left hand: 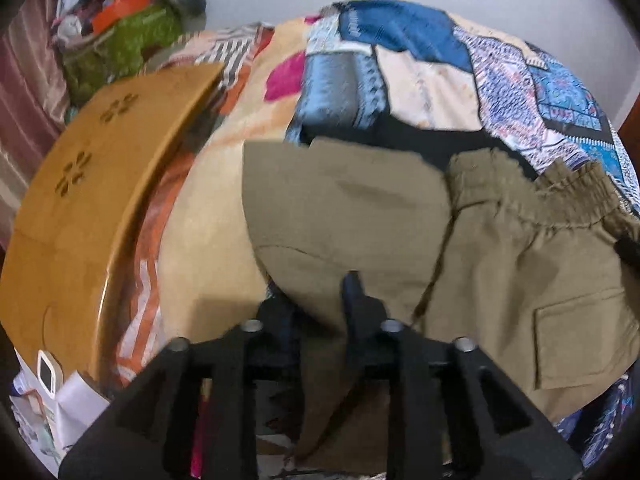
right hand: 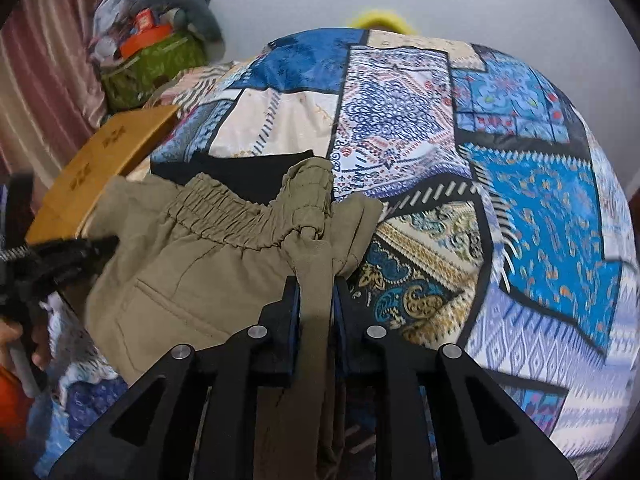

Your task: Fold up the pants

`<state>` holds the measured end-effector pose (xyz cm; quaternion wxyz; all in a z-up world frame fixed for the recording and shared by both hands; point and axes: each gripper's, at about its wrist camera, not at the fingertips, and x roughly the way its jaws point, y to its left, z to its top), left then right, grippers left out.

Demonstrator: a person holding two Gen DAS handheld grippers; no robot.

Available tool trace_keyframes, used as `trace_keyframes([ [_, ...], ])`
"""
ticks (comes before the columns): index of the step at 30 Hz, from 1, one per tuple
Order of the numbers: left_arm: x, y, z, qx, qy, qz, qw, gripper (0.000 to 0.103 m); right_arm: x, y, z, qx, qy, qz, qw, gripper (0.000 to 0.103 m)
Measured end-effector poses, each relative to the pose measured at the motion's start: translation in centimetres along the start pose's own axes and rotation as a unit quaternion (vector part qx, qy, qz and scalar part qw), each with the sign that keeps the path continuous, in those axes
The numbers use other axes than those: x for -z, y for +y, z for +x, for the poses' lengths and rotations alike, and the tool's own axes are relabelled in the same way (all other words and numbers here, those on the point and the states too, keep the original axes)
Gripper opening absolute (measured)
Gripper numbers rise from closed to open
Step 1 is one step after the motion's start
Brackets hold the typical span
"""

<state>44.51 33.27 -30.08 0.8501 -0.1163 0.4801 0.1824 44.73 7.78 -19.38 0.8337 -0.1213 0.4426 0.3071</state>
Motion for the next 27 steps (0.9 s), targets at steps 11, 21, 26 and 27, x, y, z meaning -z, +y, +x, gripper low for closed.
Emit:
trace_keyframes([
  [11, 3.0, -1.2, -8.4, -0.011, -0.004, 0.065, 0.9978, 0.059, 2.5, 0.8, -9.0, -0.033, -0.050, 0.013, 0.998, 0.028],
  [21, 7.6, -3.5, -29.9, 0.042, -0.188, 0.072, 0.9785, 0.077, 6.0, 5.5, -26.9, -0.026, -0.215, -0.040, 0.975, 0.028],
  [26, 11.3, -3.4, -39.4, 0.065, -0.269, 0.063, 0.9590, 0.077, 8.5, 7.6, -34.0, -0.024, -0.281, -0.058, 0.958, 0.028],
  [27, 12.3, -3.4, -41.4, 0.072, -0.287, 0.063, 0.9531, 0.077, 9.0, 8.0, -35.3, -0.025, -0.292, -0.058, 0.954, 0.028],
])
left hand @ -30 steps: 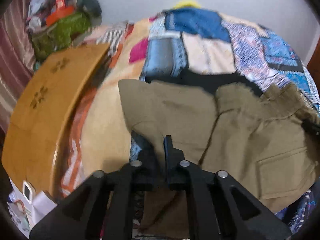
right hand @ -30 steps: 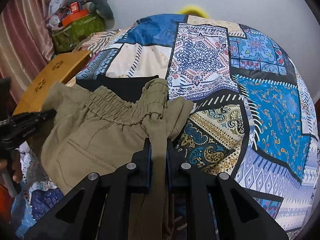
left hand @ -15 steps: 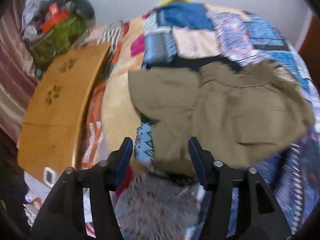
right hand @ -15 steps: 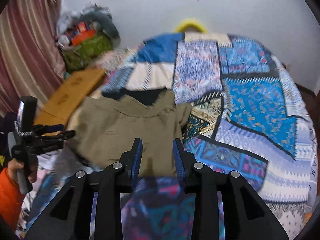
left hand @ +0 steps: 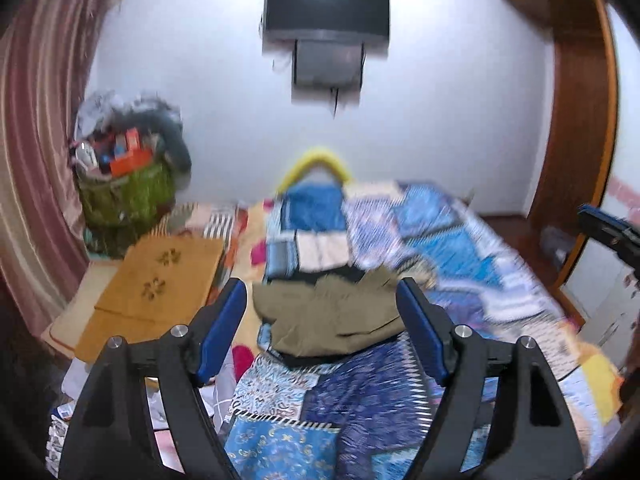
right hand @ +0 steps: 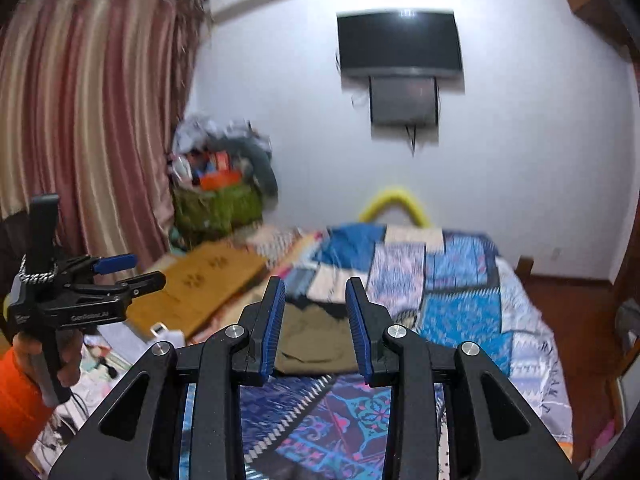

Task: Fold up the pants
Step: 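Open both tools and pull them back from the folded pants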

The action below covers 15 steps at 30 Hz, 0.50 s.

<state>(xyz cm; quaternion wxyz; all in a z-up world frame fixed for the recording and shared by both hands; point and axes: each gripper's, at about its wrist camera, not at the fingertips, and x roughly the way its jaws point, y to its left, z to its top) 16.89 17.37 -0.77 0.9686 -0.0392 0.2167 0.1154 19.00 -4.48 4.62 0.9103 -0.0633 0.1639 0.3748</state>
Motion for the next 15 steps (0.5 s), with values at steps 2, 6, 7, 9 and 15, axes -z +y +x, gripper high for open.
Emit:
trace_keyframes([
  [2, -0.2, -0.7, -3.6, 0.014, -0.031, 0.002, 0.9994, 0.078, -0.4, 1.0, -2.5, 0.002, -0.026, 0.001, 1.000, 0.028],
  [6, 0.1, -2.0, -9.7, 0.029, -0.086, 0.002, 0.9958, 0.083, -0.6, 2.8, -5.7, -0.007, -0.056, 0.003, 0.998, 0.028],
  [7, 0.3, -2.2, -11.1, 0.031, -0.098, 0.002, 0.9947, 0.083, -0.5, 3.3, -6.3, -0.009, -0.061, 0.004, 0.998, 0.029],
  [9, 0.5, -2.6, -13.1, 0.033, -0.113, 0.002, 0.9930, 0.085, -0.2, 4.0, -7.0, -0.011, -0.065, 0.001, 0.998, 0.036],
  [15, 1.4, -2.4, -16.6, 0.002, -0.160, -0.017, 0.9870, 0.103, 0.8, 5.6, -9.2, 0.018, -0.092, -0.007, 0.996, 0.083],
])
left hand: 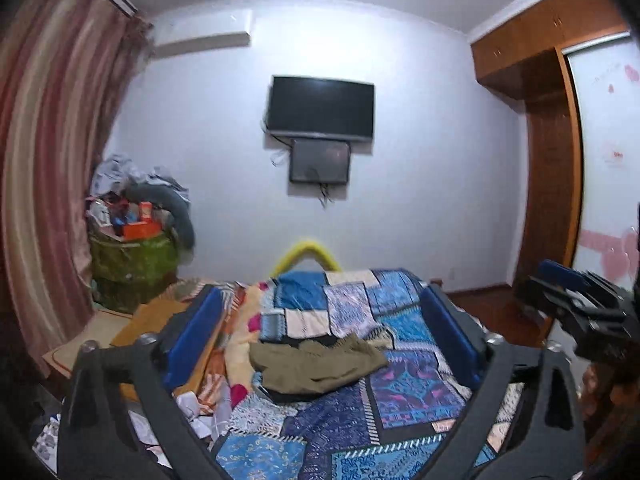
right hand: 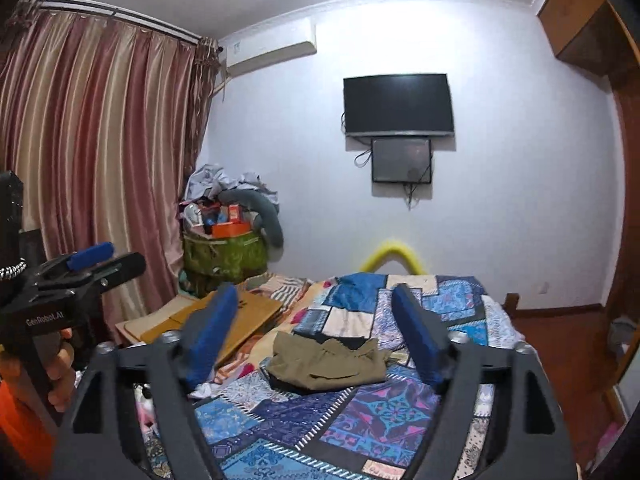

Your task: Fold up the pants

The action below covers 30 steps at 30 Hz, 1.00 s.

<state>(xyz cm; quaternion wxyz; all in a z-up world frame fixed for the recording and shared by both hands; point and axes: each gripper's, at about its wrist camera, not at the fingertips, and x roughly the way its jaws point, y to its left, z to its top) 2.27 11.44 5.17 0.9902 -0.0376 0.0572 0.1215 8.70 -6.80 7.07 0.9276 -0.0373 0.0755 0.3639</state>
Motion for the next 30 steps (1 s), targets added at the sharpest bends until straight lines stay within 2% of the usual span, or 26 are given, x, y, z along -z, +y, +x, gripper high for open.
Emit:
trace_keyframes([
  [5, 0.2, 0.8, -0.1, 0.000, 0.015, -0.018, 0.9997, 0.103, -0.1, 0.1, -0.8, 0.028, -0.011, -0.004, 1.000, 0.103],
  [30, 1.5, 0.2, -0.2, 0.002, 0.024, -0.002, 0.9997, 0.103, 1.0, 0.3, -2.1, 0.027, -0.002, 0.011, 1.000, 0.103],
])
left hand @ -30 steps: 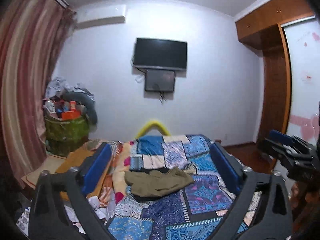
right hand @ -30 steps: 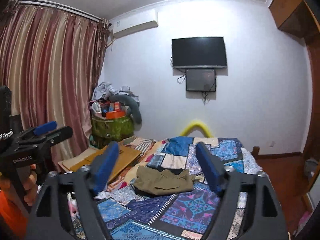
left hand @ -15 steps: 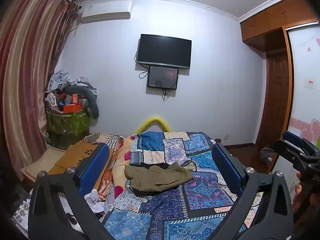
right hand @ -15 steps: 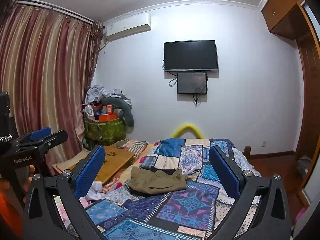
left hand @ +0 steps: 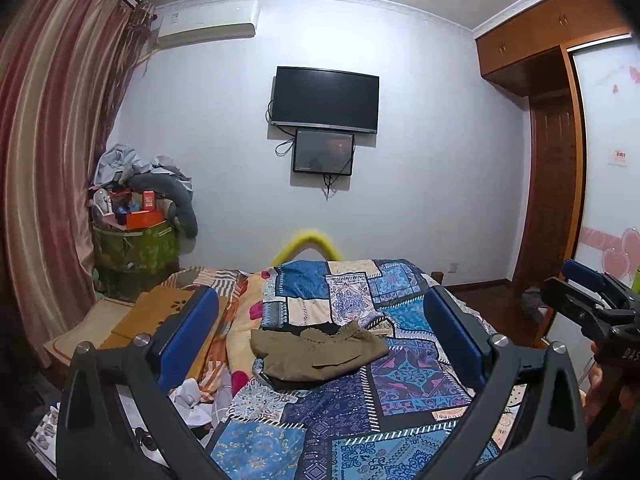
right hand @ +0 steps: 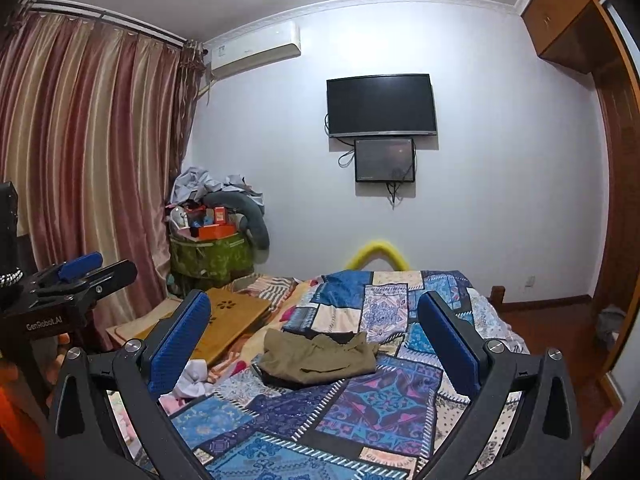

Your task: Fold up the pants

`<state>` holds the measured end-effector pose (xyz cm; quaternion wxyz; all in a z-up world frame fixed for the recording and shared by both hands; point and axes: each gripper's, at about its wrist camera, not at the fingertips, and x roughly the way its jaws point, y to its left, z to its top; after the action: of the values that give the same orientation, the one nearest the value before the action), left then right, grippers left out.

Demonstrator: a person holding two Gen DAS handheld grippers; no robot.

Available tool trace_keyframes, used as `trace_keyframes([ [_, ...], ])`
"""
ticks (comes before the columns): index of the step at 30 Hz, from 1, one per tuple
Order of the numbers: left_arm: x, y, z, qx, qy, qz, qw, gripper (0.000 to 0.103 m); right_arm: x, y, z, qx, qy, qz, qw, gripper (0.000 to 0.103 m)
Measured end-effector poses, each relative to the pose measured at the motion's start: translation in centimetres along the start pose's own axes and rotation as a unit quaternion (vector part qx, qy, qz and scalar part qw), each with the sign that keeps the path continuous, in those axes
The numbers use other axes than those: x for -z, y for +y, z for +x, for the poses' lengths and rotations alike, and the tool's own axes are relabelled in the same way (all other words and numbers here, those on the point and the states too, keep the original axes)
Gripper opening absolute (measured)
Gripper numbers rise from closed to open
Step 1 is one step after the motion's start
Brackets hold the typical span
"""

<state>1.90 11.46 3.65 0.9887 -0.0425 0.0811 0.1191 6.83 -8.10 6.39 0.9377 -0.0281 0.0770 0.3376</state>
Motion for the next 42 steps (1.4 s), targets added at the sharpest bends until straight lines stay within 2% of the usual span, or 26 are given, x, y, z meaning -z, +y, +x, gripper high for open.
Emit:
trace_keyframes([
  [42, 0.7, -0.8, 1.1, 0.011, 0.015, 0.017, 0.9997, 0.103, 0.1, -0.4, 0.0, 0.001, 0.019, 0.019, 1.000, 0.103],
])
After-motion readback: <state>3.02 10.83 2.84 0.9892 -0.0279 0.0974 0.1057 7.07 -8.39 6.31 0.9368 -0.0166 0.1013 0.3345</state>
